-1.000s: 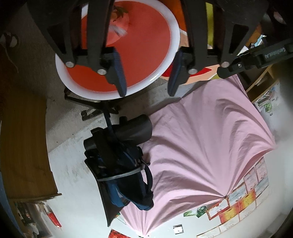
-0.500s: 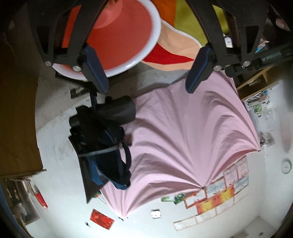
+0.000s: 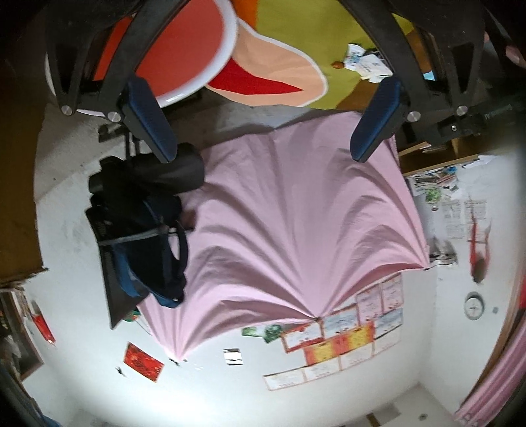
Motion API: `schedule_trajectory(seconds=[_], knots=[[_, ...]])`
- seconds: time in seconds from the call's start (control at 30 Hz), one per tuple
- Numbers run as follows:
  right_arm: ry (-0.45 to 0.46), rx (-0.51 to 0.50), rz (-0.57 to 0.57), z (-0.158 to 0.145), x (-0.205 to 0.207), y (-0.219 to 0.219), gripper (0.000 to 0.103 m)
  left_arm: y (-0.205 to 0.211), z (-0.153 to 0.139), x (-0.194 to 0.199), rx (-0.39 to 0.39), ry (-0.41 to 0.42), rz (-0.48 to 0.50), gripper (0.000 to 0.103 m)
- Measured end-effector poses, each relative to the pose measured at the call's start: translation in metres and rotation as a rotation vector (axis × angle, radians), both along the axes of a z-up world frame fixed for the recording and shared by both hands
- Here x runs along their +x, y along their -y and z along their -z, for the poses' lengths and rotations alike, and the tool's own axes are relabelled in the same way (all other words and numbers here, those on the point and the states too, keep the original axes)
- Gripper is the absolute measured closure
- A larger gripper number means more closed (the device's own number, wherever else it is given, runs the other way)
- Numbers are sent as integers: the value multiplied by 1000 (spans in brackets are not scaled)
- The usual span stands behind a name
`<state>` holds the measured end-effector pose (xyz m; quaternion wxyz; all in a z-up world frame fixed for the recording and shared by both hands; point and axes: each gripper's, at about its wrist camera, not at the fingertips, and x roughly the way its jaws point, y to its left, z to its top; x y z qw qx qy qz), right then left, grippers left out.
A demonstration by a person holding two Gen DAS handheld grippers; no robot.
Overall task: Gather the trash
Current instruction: 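Bring both tools back over the table, then grasp the wooden slice with left tool while right grasps the toothpaste tube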
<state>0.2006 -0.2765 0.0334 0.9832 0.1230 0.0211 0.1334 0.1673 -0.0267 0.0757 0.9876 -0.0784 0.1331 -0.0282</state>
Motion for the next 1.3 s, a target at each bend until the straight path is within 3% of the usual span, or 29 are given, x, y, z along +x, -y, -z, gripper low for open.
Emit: schedule_trajectory(seconds=[0.33,0.47,0.7,1.23,1.3], knots=[[45,-74,-108,1,2,-59,0,-45,11,-31,63,50,-106,3],[16,-122,-145,7,9,-80,0,-62,20,-41,94,37,-131,3],[-18,-186,-188,17,15,-102,0,-86,39,-41,74,-13,-163,3],[-322,-347,-283,57,72,-146,0,-94,60,-10,70,-152,-149,3],[-366,-360,-308,62,80,-150,5,-93,63,-3,71,-190,-136,3]])
